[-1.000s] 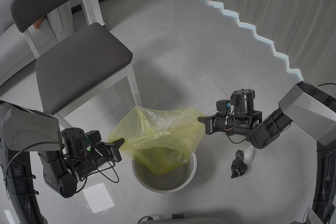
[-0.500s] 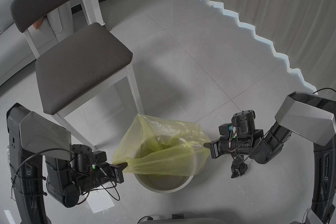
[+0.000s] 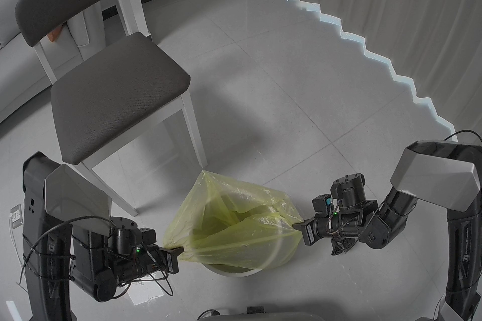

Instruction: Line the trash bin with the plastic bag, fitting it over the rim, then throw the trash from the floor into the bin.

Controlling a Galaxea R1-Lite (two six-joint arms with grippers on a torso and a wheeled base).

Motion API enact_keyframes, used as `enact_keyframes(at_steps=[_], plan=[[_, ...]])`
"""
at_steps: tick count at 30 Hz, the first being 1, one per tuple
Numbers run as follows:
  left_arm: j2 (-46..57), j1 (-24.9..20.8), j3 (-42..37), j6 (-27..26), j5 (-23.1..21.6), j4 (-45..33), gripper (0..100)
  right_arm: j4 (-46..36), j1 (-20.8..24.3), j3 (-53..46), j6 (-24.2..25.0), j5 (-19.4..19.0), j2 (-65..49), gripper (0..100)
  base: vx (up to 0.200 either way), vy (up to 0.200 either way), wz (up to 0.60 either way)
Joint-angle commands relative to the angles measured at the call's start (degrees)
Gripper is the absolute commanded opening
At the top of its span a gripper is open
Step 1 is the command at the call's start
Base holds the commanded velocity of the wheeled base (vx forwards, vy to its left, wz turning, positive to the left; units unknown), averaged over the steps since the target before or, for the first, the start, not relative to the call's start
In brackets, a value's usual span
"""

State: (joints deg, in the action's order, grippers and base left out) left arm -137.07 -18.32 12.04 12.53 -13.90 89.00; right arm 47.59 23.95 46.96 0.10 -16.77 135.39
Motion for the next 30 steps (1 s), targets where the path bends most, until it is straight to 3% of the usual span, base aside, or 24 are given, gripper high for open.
enact_keyframes(at_steps=[1, 2, 3, 9, 13, 21, 30], plan=[[-1.1, -0.1, 0.1, -0.1, 0.1, 1.0, 0, -0.1, 0.3, 0.3, -0.1, 0.0, 0.8, 0, 0.0, 0.0, 0.0], [-1.0, -0.1, 0.1, -0.1, 0.1, 1.0, 0, -0.2, 0.3, 0.3, -0.2, 0.0, 0.7, 0, 0.0, 0.0, 0.0], [-0.9, -0.1, 0.1, -0.1, 0.2, 1.0, 0, -0.4, 0.3, 0.3, -0.3, 0.0, 0.6, 100, 0.0, 0.0, 0.0], [0.0, -0.6, -1.1, -0.8, 0.5, 1.0, 0, -0.3, 0.2, -0.9, -0.3, 0.0, -0.7, 100, 0.0, 0.0, 0.0], [4.4, -2.9, -5.9, -0.8, 0.5, 1.0, 0, -0.7, 0.1, -3.4, -0.4, 0.0, -5.3, 100, 0.0, 0.0, 0.0], [15.7, -6.6, -8.4, 3.9, 0.6, 1.0, 0, -0.7, 0.5, -3.1, -0.5, 0.0, -6.3, 100, 0.0, 0.0, 0.0], [6.7, -5.9, -8.5, 3.4, 0.8, 1.0, 0, -0.8, 0.6, -2.9, -0.5, 0.0, -6.1, 100, 0.0, 0.0, 0.0]])
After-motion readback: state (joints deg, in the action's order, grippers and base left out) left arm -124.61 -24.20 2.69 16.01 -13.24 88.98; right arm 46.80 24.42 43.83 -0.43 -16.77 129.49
